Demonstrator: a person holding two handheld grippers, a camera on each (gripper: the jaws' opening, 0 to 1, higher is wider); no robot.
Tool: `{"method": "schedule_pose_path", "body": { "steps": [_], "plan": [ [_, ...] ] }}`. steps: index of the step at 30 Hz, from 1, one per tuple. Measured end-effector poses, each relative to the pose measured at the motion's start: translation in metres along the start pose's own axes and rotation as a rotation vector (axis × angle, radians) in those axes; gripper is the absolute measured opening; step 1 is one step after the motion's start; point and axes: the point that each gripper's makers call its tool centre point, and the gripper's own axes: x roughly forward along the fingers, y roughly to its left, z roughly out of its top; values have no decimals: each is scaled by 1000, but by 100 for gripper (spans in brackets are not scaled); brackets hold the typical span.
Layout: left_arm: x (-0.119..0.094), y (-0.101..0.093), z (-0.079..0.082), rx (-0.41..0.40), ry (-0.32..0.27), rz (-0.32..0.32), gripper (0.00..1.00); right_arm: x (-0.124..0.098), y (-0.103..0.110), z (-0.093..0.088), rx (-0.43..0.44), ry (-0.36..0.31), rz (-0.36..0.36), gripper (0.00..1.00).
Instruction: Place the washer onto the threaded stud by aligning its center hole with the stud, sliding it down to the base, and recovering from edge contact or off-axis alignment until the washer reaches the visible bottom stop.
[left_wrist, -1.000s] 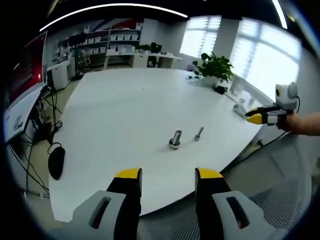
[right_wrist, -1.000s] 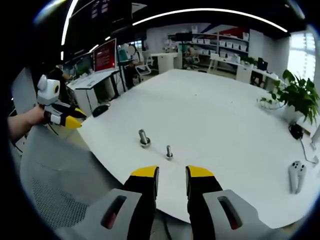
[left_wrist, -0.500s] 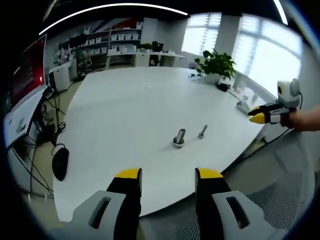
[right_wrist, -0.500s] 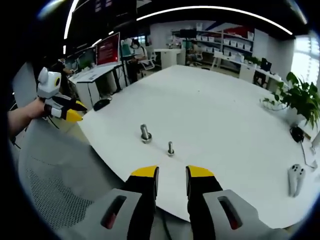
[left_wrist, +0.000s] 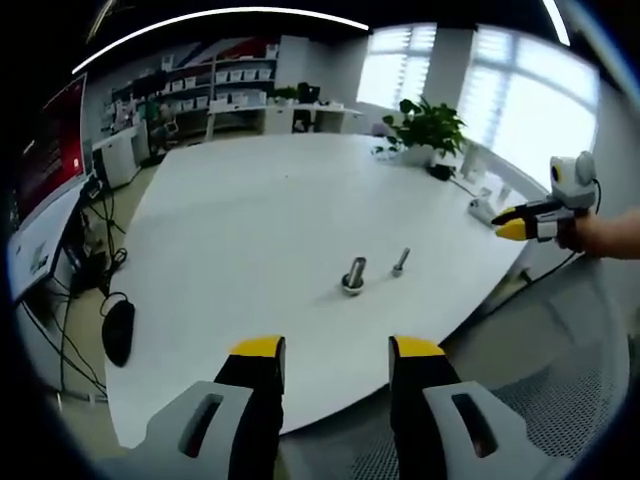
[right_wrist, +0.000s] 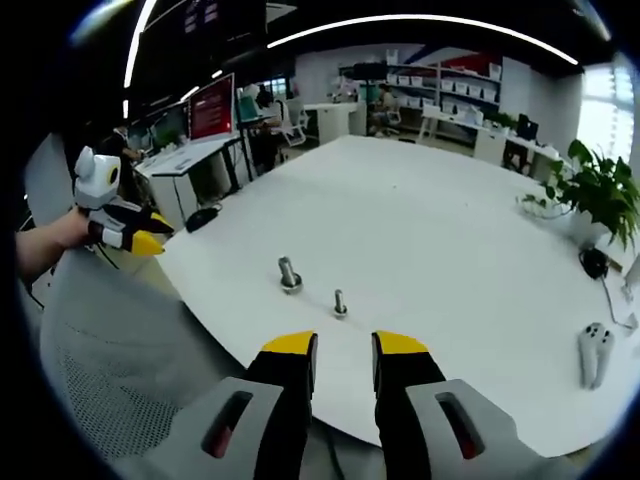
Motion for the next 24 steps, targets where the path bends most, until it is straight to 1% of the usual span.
{"method": "schedule_pose_path", "body": {
  "steps": [2, 3, 4, 5, 8, 10, 11, 13, 15, 19, 22, 24],
  "plan": [
    [0, -1, 1, -1, -6, -5, 39, 0, 2, 1, 2, -6, 5, 24],
    [1, -2, 0, -7, -1, -12, 39, -1, 3, 2, -16, -11, 4, 24],
    [2, -3, -3, -11, 11, -20, 39, -1, 5, 3, -53, -18, 2, 24],
    [2, -4, -3, -8, 15, -21, 39, -1, 7, 3, -65, -17, 4, 24],
    [1, -4, -2, 23, 13, -12, 38, 0, 11, 3, -80, -12, 19, 24],
    [2, -5, -1, 26, 11, -18, 38, 0, 11, 2, -70, -5, 21, 24],
    [3, -7, -3, 21, 21, -31, 38, -1, 9, 2, -55, -11, 18, 24],
    [3, -8, -6, 26, 33, -37, 38, -2, 4, 3, -30, -20, 7, 24],
    [2, -7, -3, 20, 17, -38, 38, -2, 2, 4, -1, -25, 4, 24],
    [2, -6, -4, 1, 15, -41, 38, -3, 0, 3, 6, -27, -12, 24],
    [1, -9, -3, 44, 17, -32, 38, -2, -1, 3, 0, -22, -19, 24],
    [2, -9, -4, 45, 24, -36, 39, -2, -1, 2, 3, -21, -21, 24]
  ]
}}
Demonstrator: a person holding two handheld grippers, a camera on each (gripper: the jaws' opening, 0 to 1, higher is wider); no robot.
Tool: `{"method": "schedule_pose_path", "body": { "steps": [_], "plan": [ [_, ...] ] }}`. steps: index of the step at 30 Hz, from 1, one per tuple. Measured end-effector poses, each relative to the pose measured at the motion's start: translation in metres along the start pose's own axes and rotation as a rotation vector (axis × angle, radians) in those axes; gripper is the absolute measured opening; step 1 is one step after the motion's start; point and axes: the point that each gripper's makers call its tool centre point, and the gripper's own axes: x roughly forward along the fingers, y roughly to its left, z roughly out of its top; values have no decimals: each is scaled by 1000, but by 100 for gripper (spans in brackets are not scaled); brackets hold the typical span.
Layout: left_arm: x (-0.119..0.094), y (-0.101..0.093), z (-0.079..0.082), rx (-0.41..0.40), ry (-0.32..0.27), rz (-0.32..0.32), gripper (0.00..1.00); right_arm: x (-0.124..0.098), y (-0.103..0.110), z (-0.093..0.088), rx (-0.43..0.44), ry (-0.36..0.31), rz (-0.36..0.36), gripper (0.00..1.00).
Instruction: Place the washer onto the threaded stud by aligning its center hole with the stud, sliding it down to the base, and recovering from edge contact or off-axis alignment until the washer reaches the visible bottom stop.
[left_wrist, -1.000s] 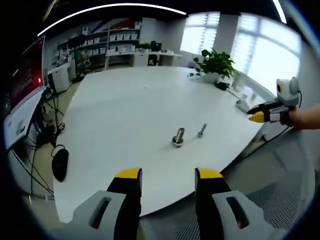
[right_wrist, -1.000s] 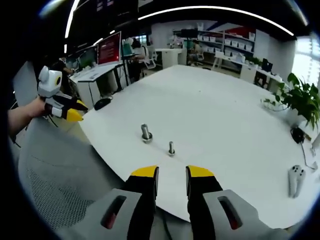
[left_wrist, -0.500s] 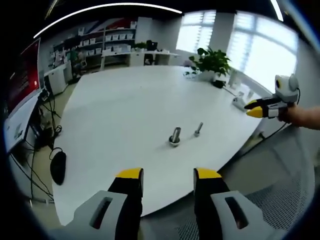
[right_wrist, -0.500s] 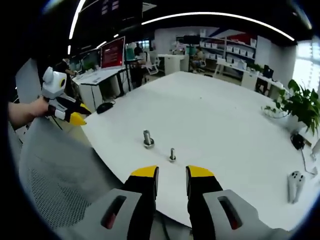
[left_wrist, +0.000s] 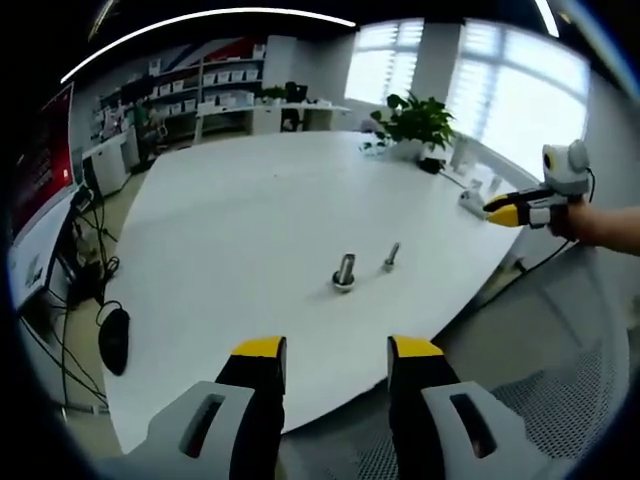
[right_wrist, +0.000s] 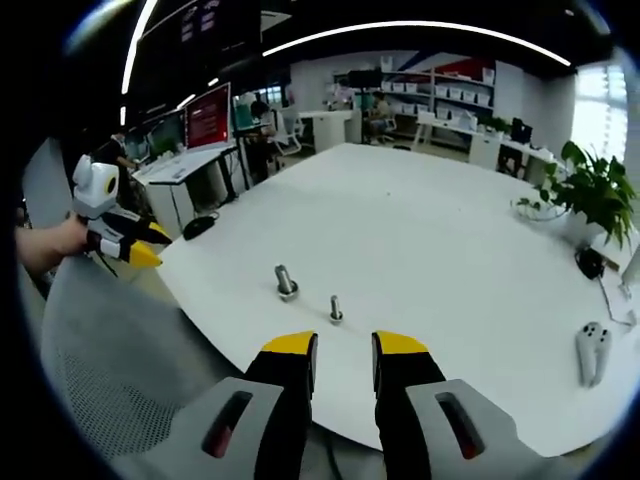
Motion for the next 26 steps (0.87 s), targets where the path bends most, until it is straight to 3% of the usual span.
{"method": "schedule_pose_path", "body": {
  "steps": [10, 18, 26],
  "plan": [
    [-2, 3, 3, -31, -24, 5, 39, 1, -6, -4, 13, 17, -16, 24],
    [-1, 2, 4, -32, -23, 1, 39, -2, -6, 4, -13, -20, -21, 24],
    [-2, 4, 4, -39, -26, 13, 38, -4, -10, 10, 39, -60, -15, 24]
  ]
}}
